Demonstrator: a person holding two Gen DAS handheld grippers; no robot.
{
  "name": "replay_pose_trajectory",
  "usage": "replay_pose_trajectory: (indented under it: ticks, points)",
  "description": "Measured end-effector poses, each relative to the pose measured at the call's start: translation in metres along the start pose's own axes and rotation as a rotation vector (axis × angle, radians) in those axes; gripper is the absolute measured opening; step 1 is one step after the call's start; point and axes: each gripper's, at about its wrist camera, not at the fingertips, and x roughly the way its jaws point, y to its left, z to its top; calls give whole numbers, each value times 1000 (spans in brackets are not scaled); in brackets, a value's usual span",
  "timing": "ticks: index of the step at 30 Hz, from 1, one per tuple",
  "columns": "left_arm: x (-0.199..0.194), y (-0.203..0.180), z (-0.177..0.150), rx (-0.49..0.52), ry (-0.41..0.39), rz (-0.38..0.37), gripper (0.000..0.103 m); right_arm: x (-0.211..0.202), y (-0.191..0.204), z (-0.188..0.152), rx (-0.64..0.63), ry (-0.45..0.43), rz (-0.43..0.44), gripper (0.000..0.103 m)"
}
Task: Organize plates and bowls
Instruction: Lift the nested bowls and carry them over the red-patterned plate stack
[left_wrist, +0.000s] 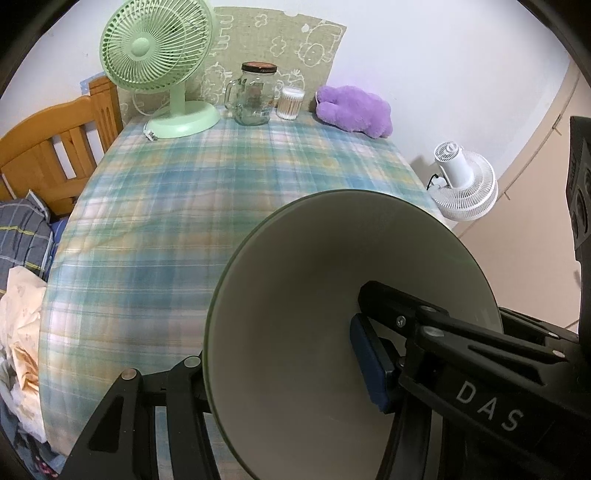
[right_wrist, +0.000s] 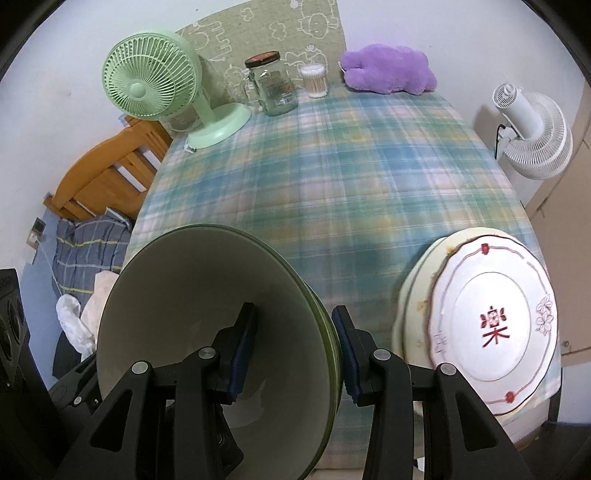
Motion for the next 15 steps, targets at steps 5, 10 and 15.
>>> replay_pose_trajectory:
  ticks: [5, 10, 15]
  points:
    - [1, -24, 1, -21, -12, 10, 59, -11, -21, 5, -23, -4, 14, 45]
    - [5, -48, 2, -37, -15, 15, 59, -19, -44, 10, -42, 0, 19, 45]
    - [10, -71, 2, -41, -17, 21, 59, -26, -69, 13, -51, 5, 23, 45]
